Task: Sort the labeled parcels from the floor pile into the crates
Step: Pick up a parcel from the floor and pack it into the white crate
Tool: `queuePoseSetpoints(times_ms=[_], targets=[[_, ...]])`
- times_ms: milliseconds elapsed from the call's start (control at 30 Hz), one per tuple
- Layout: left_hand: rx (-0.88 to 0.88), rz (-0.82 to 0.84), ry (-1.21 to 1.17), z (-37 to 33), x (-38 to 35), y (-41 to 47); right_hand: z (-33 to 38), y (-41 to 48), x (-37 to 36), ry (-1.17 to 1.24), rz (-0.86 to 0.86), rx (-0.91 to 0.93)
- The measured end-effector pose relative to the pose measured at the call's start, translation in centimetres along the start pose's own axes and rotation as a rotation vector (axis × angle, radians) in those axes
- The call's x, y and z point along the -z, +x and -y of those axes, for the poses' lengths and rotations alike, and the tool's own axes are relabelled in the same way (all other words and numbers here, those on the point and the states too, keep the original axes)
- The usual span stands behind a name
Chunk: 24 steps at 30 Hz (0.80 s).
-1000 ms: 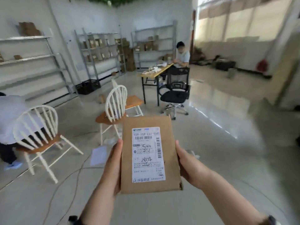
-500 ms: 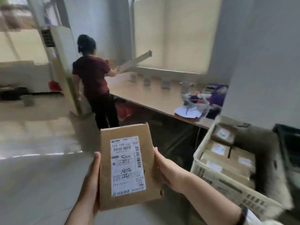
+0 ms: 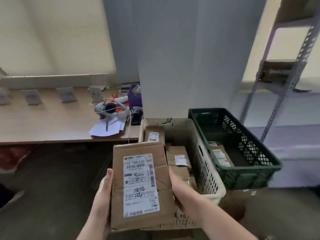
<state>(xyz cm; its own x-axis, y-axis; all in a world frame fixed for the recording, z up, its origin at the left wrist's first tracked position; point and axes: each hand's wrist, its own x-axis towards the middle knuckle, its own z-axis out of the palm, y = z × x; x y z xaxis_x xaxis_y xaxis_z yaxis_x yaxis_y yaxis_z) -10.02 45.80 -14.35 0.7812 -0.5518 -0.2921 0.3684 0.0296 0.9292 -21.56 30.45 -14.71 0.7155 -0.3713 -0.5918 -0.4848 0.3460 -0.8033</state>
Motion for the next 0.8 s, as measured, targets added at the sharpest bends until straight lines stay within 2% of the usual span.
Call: queuePoseSetpoints(times_ms=[200,367,467,533,633,733,800], targets=[[0.105,0.175,0.067,-1.1,-2.5,8.3,2.3,4.3,2.6,0.156,-0.094,-0.044],[0.299,0.295,0.007,0.5,-6.4,13.9,1.9,7.4,6.5,0.245,-0.259,-0.078],[0.388,0.313,0.014,1.7,-9.5,16.7,1.2,10.0,9.5,0.245,-0.416,-0.124],[0.426,0.311,0.029,2.5,-11.6,18.4,0.5,13.0,12.0,0.289,-0.411,-0.176],[0.452,0.254,-0.027,3.6,-14.2,22.0,0.4,17.3,16.4,0.351,-0.358,-0.148],[0.445,0.198,-0.048,3.8,-17.1,26.8,5.0,20.1,19.9,0.342,-0.219,-0.127],[0.393,0.165,-0.026,3.3,-19.2,30.3,8.0,23.0,22.8,0.294,-0.199,-0.095]])
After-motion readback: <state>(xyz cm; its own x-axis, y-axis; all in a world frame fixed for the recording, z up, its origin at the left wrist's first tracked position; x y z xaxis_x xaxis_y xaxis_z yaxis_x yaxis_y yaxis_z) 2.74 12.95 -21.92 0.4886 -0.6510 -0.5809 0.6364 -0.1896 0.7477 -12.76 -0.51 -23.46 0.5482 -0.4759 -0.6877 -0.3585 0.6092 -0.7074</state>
